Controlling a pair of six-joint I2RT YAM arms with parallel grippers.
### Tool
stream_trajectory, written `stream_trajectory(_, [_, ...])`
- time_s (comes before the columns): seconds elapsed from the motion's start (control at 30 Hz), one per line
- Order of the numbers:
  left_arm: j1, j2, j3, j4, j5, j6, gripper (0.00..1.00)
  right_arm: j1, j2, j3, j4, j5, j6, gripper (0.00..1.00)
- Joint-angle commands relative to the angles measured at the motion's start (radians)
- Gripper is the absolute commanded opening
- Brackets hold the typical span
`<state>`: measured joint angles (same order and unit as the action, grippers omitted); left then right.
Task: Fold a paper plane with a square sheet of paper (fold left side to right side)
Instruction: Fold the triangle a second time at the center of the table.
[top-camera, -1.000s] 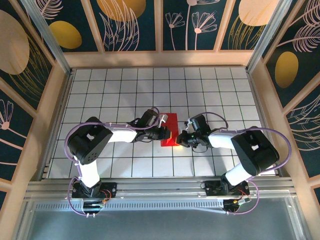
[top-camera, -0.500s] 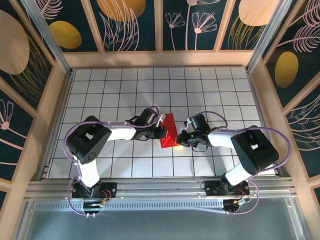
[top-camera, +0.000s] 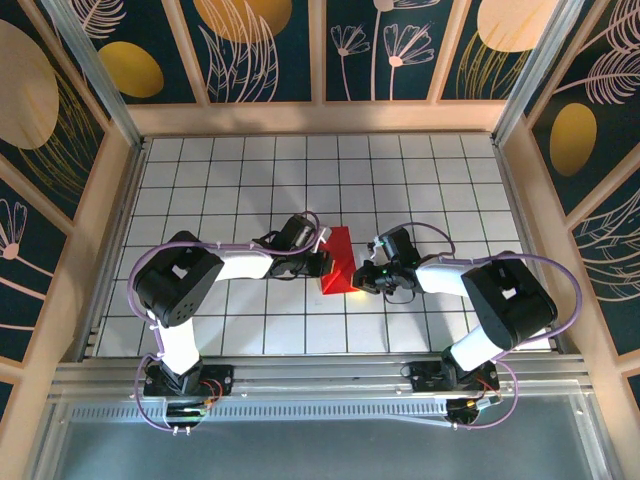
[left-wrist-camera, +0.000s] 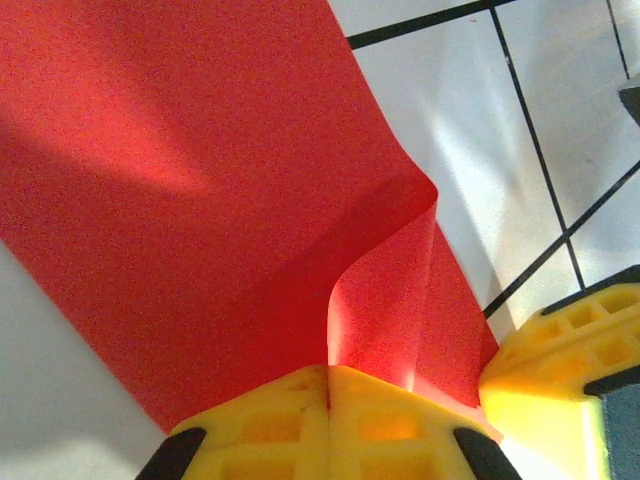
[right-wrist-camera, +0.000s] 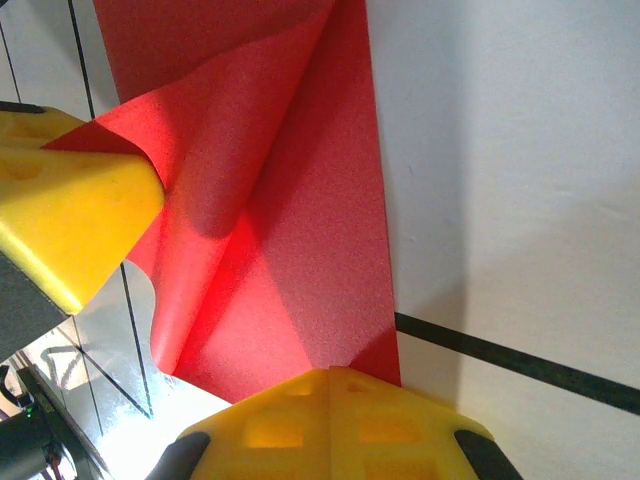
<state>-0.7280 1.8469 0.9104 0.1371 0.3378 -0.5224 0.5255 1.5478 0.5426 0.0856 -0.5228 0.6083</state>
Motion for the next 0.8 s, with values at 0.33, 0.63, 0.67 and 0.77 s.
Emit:
stream_trajectory(0.33, [0.007, 0.014, -0.003, -0.024, -0.010, 0.027, 0.00, 0.007, 0.031, -0.002, -0.067, 0.037, -0.021, 0.00])
stream_trajectory(0.63, [0.007, 0.013, -0.019, -0.016, -0.020, 0.021, 0.00, 0.007, 0.036, 0.002, -0.070, 0.037, -0.022, 0.00])
stream_trajectory(0.67, [0.007, 0.013, -0.021, -0.017, -0.022, 0.021, 0.00, 0.007, 0.036, 0.000, -0.071, 0.038, -0.022, 0.00])
stream_trajectory(0.77, [0.007, 0.016, -0.020, -0.016, -0.023, 0.021, 0.00, 0.007, 0.037, 0.001, -0.071, 0.038, -0.022, 0.00])
